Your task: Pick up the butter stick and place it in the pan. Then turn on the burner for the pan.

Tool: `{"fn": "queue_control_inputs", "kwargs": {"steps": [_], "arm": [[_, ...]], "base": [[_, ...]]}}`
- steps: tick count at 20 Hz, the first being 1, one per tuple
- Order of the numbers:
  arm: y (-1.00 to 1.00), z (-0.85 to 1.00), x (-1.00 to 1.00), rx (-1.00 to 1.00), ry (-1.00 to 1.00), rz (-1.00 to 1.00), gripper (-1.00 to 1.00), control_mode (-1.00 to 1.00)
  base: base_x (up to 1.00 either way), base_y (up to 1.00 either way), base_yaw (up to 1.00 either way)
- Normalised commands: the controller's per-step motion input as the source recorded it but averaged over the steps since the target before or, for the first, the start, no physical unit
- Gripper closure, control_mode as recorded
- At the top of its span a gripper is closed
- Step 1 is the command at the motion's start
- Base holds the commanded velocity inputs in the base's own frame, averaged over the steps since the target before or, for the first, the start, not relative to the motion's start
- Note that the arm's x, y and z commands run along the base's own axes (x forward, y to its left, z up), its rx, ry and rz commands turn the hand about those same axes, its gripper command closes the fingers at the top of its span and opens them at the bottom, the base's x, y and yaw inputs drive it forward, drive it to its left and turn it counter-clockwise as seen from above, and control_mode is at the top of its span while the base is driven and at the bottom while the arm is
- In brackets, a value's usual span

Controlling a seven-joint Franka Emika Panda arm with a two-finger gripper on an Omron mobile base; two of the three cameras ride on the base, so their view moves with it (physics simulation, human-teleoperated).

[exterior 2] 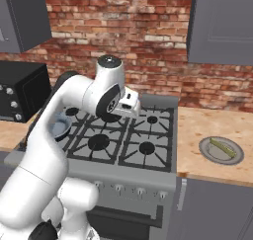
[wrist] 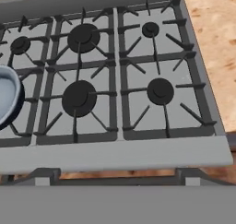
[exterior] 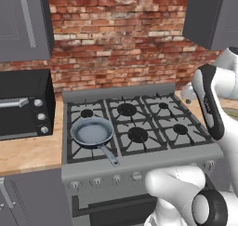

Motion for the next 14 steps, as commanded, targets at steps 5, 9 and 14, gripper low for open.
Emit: {"fn": "queue_control_inputs", "kwargs": {"steps": [5, 9, 14], "arm": [[-0.97, -0.21, -0.18, 0.02, 0.0, -0.06, -1.0, -1.0], [-0.81, -0.12, -0.02, 0.0, 0.0, -0.09, -1.0, -1.0], [-0.73, -0.06, 0.0, 0.0, 0.0, -0.08, -1.0, -1.0]], "base": [[0.0, 0.0, 0.0], [0.0, 0.0, 0.0], [0.0, 0.0, 0.0]]}}
